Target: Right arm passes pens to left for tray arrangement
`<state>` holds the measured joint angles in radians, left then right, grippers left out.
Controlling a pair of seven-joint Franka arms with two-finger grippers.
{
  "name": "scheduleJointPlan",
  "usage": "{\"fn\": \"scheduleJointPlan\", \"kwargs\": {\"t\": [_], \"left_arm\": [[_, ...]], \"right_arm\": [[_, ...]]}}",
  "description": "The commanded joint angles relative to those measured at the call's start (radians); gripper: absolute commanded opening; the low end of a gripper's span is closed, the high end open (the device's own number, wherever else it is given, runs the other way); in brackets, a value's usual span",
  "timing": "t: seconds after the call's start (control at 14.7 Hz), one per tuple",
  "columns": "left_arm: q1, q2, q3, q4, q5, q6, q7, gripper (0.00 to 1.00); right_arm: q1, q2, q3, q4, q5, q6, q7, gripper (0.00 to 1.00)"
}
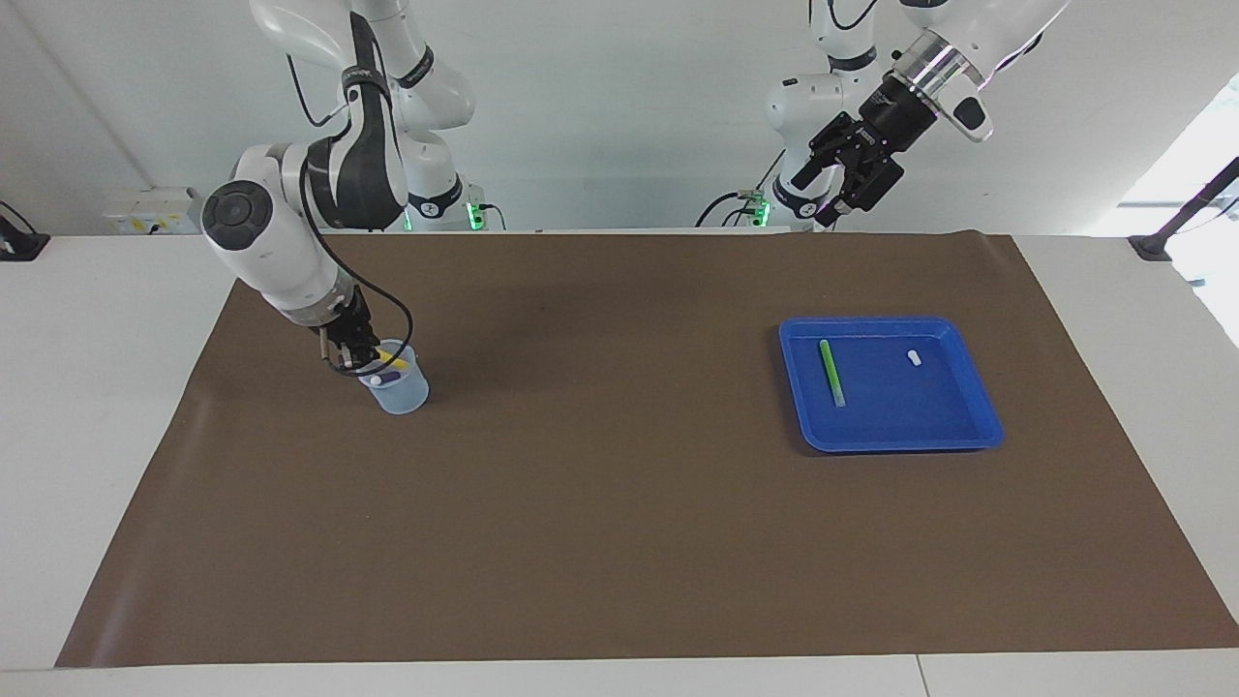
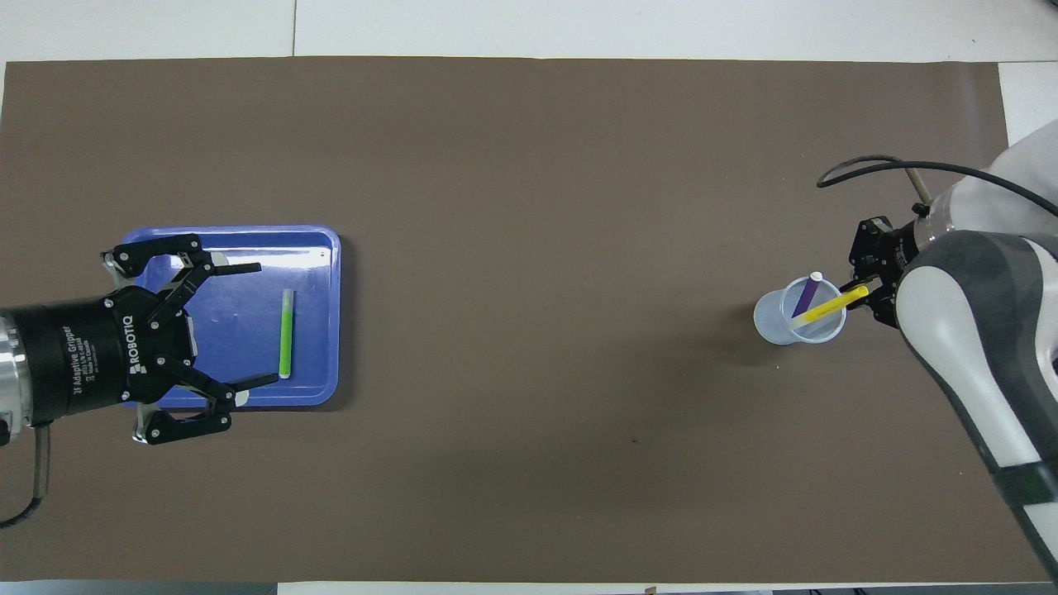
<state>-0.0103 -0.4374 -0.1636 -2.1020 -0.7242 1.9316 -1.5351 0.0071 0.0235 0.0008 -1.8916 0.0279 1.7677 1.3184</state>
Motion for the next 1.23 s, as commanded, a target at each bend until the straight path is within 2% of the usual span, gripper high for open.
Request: {"fn": "scheduleJointPlan", "kwargs": {"t": [0.0,0.14,0.48,0.61,0.75,1.02,1.16], "left_arm": [[-0.017,-0.015,0.001,-0.024,-0.015,0.03,-0.054,1.0],[-0.019,-0.015,-0.002,-0.023,-0.015,0.044,-0.075,1.0],[-0.019,0.002,-0.011,-0.021,-0.014,0.07,-0.152,1.0],[-0.028,0.008,-0.03,-0.02,-0.015,0.07,-0.192,1.0],[-0.03,0.008,-0.057,-0.021,-0.014,0.07,-0.255,1.0],[-0.025,0.002,-0.163,-0.018,0.003,0.087,-0.358,1.0],[-0.019,-0.001,-0.212,-0.015,0.043,0.089,-0.398,1.0]], "right_arm": [[-0.002,-0.074,0.002,-0.008,0.015,-0.008,-0.093,0.0],[-0.001,-0.091,0.021,-0.006,0.021,-0.001,-0.14,0.0],[0.008,-0.089,0.051,0.028,0.338,0.031,-0.117,0.0],[0.01,-0.088,0.129,0.025,0.453,0.114,-0.072,0.0],[0.01,-0.085,0.2,0.025,0.567,0.206,0.057,0.0],[0.011,-0.077,0.316,0.028,0.783,0.335,0.204,0.0],[0.013,-0.077,0.378,0.028,0.828,0.387,0.278,0.0]]}}
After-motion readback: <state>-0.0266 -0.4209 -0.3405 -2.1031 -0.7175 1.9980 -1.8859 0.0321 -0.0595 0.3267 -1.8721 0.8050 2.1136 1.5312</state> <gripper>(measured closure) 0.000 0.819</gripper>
